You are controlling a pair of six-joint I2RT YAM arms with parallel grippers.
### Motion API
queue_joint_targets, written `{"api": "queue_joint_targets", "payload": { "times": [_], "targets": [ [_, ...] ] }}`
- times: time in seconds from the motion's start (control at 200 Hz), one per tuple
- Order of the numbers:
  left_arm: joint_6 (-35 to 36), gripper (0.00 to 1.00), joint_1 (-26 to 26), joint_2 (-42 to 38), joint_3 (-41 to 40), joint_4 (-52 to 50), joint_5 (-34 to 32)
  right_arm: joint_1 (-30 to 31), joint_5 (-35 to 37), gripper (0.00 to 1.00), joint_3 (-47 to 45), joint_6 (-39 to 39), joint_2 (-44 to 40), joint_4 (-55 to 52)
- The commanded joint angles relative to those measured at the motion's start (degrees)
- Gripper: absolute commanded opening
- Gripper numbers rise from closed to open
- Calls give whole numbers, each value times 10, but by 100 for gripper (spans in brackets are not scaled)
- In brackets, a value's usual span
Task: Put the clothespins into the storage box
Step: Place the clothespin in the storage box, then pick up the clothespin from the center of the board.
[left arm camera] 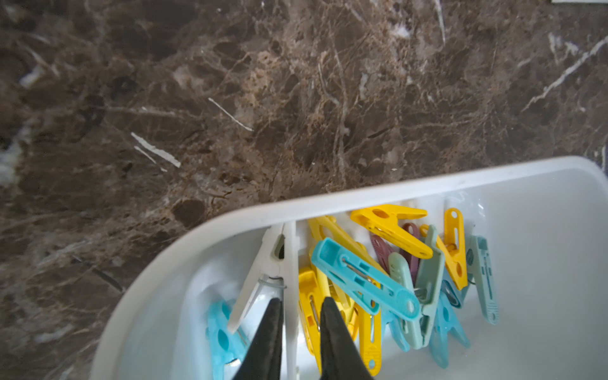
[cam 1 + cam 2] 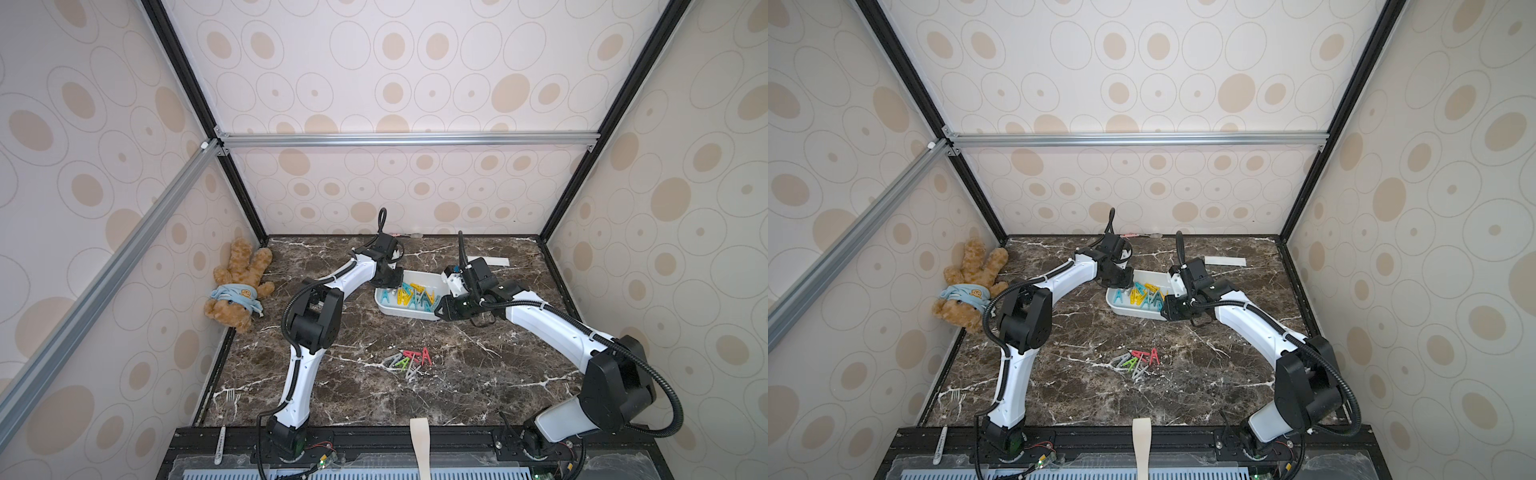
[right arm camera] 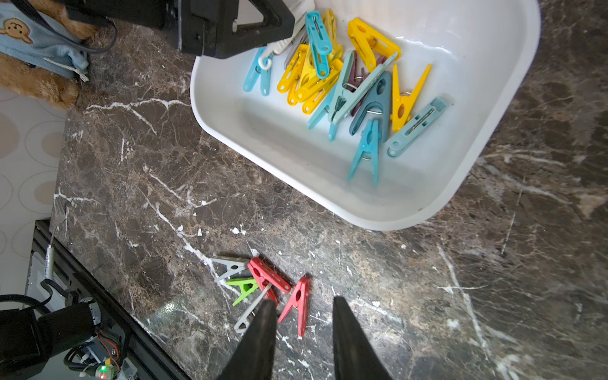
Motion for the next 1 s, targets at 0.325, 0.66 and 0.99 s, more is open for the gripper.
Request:
{"api": "queue_joint_targets", "payload": {
  "times": [0.325,0.66,0.99],
  "targets": [
    [-2,31,4,-58,-4,5,12,0,2,32,-18,3,-20,-11],
    [-21,37,-1,-212,-149,62,13,89,90,37,-73,8,-58,-66],
    [-57,39,-2,-357,-361,163,23,208,123,36,-122,93,-25,-58]
  ]
}}
